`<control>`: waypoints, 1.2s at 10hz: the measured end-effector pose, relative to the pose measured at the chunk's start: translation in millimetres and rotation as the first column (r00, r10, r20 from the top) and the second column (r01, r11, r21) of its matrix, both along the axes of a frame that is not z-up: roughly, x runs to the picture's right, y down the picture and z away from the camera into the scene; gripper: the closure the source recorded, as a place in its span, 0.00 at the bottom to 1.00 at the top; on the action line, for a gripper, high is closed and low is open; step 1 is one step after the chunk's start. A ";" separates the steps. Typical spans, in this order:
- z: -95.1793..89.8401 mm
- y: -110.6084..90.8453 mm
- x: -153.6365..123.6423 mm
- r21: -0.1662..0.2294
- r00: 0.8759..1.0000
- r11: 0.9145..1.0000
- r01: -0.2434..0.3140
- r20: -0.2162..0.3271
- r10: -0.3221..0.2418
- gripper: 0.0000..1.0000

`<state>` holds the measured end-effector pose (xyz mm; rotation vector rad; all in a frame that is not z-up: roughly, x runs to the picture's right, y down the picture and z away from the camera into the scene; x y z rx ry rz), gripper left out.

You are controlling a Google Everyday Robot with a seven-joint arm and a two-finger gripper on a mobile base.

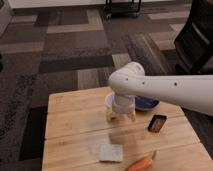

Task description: Knock the eraser over

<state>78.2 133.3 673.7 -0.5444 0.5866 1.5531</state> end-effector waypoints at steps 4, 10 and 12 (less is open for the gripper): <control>6.5 13.0 81.9 -0.008 0.989 1.000 -0.026 -0.143 0.025 0.35; 1.5 2.8 132.8 0.044 0.974 0.994 -0.100 -0.198 0.107 0.35; -0.2 -7.2 134.2 0.045 0.976 0.995 -0.092 -0.194 0.099 0.35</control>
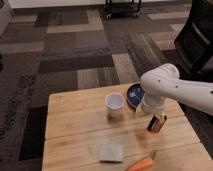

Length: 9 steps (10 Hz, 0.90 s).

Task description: Knock the eraser over

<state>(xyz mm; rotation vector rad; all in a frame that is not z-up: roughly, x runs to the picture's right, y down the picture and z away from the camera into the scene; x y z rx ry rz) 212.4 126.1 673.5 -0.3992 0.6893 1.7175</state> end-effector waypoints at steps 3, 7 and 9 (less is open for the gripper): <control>1.5 -4.1 1.7 -0.005 1.000 1.000 -0.003 0.006 0.003 0.35; 1.9 -12.8 9.2 0.001 1.000 1.000 0.013 0.001 -0.013 0.35; 1.9 -18.2 15.7 0.004 1.000 1.000 0.022 -0.002 -0.022 0.35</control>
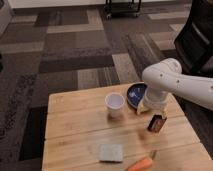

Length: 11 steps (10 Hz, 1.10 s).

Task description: Knock the eraser over

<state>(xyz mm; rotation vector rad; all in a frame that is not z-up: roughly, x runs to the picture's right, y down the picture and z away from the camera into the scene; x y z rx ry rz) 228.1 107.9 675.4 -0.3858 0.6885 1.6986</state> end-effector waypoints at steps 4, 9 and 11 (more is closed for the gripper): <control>17.8 -15.8 25.9 0.022 0.999 0.999 0.040 0.022 -0.040 0.35; 40.7 5.6 22.1 0.018 0.994 1.000 0.021 0.104 -0.023 0.35; 34.6 13.5 5.1 0.024 0.991 0.999 0.022 0.134 -0.025 0.35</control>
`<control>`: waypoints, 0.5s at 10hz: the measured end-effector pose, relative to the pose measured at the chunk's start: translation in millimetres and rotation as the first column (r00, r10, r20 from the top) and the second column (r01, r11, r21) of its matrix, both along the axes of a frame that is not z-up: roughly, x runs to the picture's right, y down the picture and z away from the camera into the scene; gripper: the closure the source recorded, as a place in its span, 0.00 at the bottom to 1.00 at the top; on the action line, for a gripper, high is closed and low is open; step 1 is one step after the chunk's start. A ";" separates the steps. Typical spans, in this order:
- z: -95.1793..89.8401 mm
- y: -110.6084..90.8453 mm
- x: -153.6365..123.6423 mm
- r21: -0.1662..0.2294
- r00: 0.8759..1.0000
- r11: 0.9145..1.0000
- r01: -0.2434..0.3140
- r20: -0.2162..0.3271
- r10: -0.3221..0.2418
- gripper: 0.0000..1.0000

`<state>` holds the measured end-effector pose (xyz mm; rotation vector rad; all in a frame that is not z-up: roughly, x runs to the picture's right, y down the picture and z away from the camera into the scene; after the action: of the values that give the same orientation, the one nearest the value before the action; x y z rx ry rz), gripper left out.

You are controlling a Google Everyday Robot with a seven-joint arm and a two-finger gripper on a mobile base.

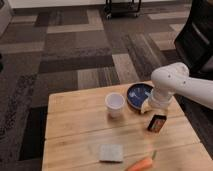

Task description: Knock the eraser over

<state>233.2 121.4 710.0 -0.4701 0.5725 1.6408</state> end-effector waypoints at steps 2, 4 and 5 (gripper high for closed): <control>-11.0 6.7 -22.7 0.006 1.000 1.000 0.017 0.023 -0.017 0.35; -30.9 18.7 -52.1 0.009 0.998 0.999 0.045 0.037 -0.045 0.35; -39.1 22.1 -62.6 0.012 0.998 0.999 0.050 0.036 -0.050 0.35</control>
<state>170.6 143.5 670.8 -0.4731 0.5441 1.5844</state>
